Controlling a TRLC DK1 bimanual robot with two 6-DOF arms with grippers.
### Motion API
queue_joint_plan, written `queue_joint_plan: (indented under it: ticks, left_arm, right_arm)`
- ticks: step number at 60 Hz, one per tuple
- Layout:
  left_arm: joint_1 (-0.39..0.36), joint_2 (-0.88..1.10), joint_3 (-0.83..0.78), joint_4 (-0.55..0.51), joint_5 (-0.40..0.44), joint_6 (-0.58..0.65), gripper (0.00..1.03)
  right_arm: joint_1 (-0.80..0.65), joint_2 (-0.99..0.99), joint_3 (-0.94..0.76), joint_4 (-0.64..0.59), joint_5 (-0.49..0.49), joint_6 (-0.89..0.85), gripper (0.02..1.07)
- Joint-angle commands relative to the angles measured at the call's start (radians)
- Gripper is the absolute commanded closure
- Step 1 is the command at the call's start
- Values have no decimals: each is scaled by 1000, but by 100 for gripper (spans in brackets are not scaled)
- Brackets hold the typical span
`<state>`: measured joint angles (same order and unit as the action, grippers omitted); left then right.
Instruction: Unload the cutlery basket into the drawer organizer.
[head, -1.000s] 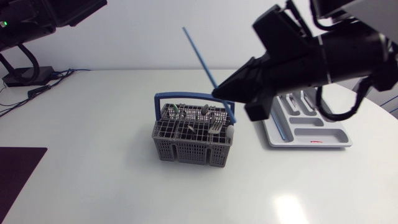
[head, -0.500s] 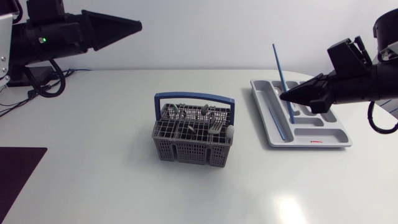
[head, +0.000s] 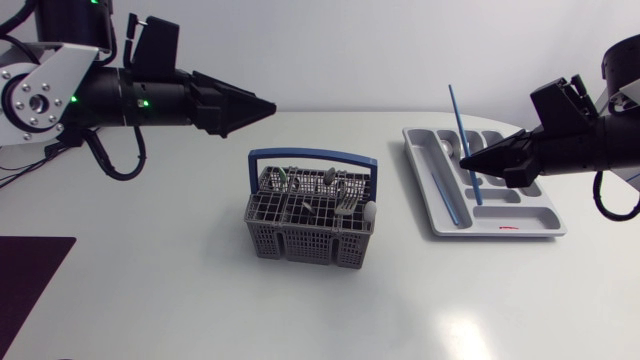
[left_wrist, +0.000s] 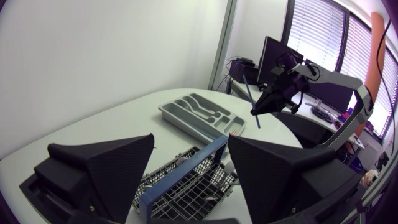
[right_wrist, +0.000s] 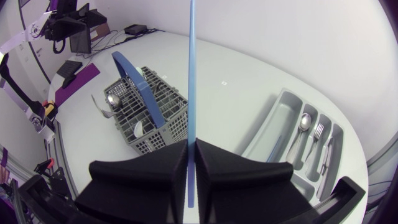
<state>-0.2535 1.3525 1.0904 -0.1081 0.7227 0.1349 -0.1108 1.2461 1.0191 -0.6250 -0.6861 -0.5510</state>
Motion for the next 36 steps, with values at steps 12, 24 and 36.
queue_joint_plan:
  ticks: [12, 24, 36]
  left_arm:
    - [-145, 42, 55, -105, -184, 143, 16]
    - [-237, 86, 98, -203, -315, 215, 16]
    - [-336, 115, 124, -272, -447, 278, 16]
  right_arm:
    - [-17, 187, 53, 110, 86, 94, 101]
    - [-18, 378, 127, 202, 180, 206, 101]
    - [-6, 572, 236, 238, 284, 307, 101]
